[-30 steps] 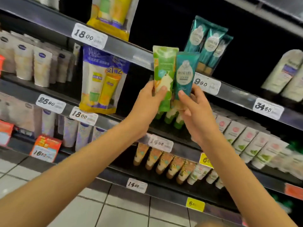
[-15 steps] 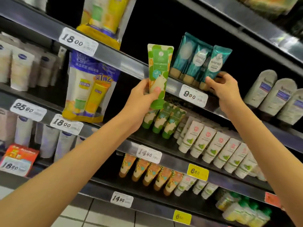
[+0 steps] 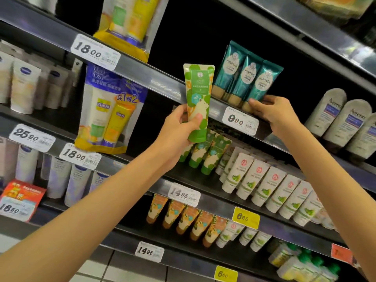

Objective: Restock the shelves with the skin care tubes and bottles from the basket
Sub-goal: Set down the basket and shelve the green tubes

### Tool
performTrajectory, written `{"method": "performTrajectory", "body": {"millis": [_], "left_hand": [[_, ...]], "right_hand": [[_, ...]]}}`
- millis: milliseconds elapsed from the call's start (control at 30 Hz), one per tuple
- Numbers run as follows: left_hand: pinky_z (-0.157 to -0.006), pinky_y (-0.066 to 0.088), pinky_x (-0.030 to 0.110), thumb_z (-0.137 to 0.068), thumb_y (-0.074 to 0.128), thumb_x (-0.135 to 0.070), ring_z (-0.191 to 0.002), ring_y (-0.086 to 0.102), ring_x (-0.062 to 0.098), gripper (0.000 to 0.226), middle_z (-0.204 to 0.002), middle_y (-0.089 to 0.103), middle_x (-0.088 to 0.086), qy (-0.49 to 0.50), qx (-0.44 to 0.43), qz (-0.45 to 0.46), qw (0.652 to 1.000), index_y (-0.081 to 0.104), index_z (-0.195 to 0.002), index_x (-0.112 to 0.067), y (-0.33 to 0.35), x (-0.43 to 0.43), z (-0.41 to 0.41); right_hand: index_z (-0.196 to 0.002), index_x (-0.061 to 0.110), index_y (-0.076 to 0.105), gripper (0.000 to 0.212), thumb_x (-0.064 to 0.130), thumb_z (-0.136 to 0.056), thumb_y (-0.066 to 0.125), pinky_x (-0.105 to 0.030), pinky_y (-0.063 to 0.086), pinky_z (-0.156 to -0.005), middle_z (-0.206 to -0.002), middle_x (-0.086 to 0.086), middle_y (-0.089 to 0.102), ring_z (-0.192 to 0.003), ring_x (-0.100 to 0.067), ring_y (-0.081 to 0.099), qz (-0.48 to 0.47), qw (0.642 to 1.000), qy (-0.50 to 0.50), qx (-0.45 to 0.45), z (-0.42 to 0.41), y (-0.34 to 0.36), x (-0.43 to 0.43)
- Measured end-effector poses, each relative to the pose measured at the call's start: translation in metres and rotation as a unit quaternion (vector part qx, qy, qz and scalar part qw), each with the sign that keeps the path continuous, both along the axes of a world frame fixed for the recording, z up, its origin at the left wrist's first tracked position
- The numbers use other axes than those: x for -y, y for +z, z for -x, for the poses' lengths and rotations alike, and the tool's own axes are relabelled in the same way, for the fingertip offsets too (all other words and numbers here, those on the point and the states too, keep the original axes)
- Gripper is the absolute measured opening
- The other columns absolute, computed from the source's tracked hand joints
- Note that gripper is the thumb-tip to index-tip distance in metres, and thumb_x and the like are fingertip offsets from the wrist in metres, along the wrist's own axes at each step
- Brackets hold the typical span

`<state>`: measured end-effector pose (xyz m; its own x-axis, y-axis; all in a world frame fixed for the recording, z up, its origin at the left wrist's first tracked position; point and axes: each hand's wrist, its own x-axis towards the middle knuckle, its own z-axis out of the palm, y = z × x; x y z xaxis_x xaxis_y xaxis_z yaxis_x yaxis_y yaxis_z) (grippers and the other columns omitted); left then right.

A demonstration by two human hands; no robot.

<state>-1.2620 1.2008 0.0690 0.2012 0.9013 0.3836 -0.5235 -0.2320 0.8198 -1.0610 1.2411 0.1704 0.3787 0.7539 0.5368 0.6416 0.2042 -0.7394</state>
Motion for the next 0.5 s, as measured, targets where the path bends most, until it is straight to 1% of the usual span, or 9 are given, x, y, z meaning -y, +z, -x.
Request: {"method": "performTrajectory", "body": {"millis": [67,133,167,200,233,300,367,433,500], "left_hand": [[-0.085,0.052,0.031,-0.095,0.046,-0.013,-0.106,0.058,0.016,0.038,-0.114,0.057,0.003,-0.008,0.009,0.002,1.0,0.043,-0.133,-0.011,-0.001,0.0,0.0],[-0.082,0.053,0.028,-0.095,0.046,-0.012,-0.098,0.059,0.011,0.037,-0.107,0.058,-0.001,-0.017,0.019,0.005,1.0,0.044,-0.131,-0.011,-0.002,-0.001,0.001],[-0.081,0.053,0.027,-0.095,0.046,-0.012,-0.098,0.059,0.011,0.036,-0.108,0.058,0.0,-0.021,0.021,0.005,1.0,0.044,-0.131,-0.011,-0.003,-0.002,0.001],[-0.082,0.053,0.028,-0.095,0.046,-0.013,-0.1,0.059,0.011,0.036,-0.112,0.059,0.002,-0.023,0.02,0.005,1.0,0.045,-0.13,-0.012,-0.004,-0.002,0.002],[-0.084,0.052,0.03,-0.095,0.046,-0.013,-0.104,0.059,0.013,0.035,-0.117,0.058,0.004,-0.026,0.017,0.006,1.0,0.046,-0.13,-0.013,-0.005,-0.001,0.002],[-0.088,0.051,0.032,-0.095,0.045,-0.014,-0.112,0.058,0.018,0.033,-0.124,0.057,0.008,-0.034,0.009,0.007,0.999,0.047,-0.128,-0.015,-0.008,0.003,0.002],[-0.087,0.051,0.032,-0.095,0.044,-0.014,-0.114,0.057,0.021,0.031,-0.125,0.058,0.009,-0.046,0.004,0.008,0.999,0.049,-0.126,-0.015,-0.013,0.008,0.001],[-0.087,0.051,0.029,-0.095,0.043,-0.013,-0.112,0.059,0.019,0.03,-0.123,0.059,0.009,-0.059,-0.003,0.012,0.998,0.05,-0.124,-0.016,-0.024,0.014,-0.001],[-0.087,0.051,0.026,-0.095,0.042,-0.013,-0.111,0.06,0.017,0.03,-0.123,0.06,0.008,-0.075,-0.017,0.02,0.997,0.05,-0.124,-0.017,-0.041,0.018,-0.003]], "right_hand": [[-0.128,-0.002,0.049,0.052,0.022,-0.085,0.067,-0.031,0.048,-0.096,-0.12,-0.016,0.06,-0.105,-0.021,0.059,-0.015,1.0,-0.017,0.004,-0.002,-0.003,0.007],[-0.119,0.003,0.057,0.041,0.025,-0.086,0.065,-0.017,0.048,-0.087,-0.113,-0.012,0.063,-0.092,-0.009,0.058,-0.102,0.993,-0.056,0.028,0.001,-0.009,0.023],[-0.113,0.006,0.06,0.032,0.025,-0.087,0.064,-0.012,0.047,-0.08,-0.108,-0.01,0.064,-0.085,-0.003,0.056,-0.161,0.983,-0.063,0.055,0.006,-0.015,0.034],[-0.106,0.008,0.061,0.024,0.024,-0.088,0.061,-0.01,0.045,-0.076,-0.102,-0.008,0.064,-0.081,0.0,0.054,-0.208,0.973,-0.045,0.087,0.014,-0.023,0.044],[-0.101,0.011,0.061,0.017,0.023,-0.089,0.059,-0.01,0.045,-0.074,-0.096,-0.004,0.064,-0.08,0.001,0.054,-0.227,0.966,-0.009,0.125,0.024,-0.033,0.055],[-0.097,0.017,0.06,0.011,0.025,-0.09,0.057,-0.012,0.044,-0.073,-0.088,0.007,0.06,-0.081,0.0,0.054,-0.191,0.959,0.061,0.199,0.044,-0.059,0.07],[-0.105,0.02,0.058,0.021,0.033,-0.089,0.057,-0.012,0.043,-0.074,-0.091,0.009,0.058,-0.084,-0.001,0.054,-0.109,0.96,0.095,0.239,0.059,-0.084,0.079],[-0.112,0.024,0.055,0.032,0.04,-0.085,0.057,-0.014,0.045,-0.077,-0.097,0.01,0.059,-0.09,-0.002,0.055,-0.037,0.962,0.13,0.235,0.067,-0.106,0.086],[-0.109,0.028,0.052,0.03,0.039,-0.083,0.059,-0.016,0.047,-0.074,-0.095,0.012,0.06,-0.087,-0.001,0.056,0.009,0.965,0.177,0.194,0.071,-0.127,0.091]]}}
